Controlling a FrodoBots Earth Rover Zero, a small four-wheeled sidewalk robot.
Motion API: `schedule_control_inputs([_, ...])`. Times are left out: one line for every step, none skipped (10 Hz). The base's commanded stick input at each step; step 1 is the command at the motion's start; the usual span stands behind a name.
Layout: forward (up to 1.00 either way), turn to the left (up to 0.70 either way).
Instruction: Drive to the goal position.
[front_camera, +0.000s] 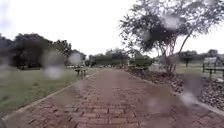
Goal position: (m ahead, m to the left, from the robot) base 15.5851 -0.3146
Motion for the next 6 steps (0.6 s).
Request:
schedule_control_inputs([0.70,0.00])
schedule_control_inputs([0.70,0.00])
schedule_control_inputs([0.70,0.00])
schedule_control_inputs([0.70,0.00])
schedule_control_inputs([0.70,0.00])
schedule_control_inputs([0.70,0.00])
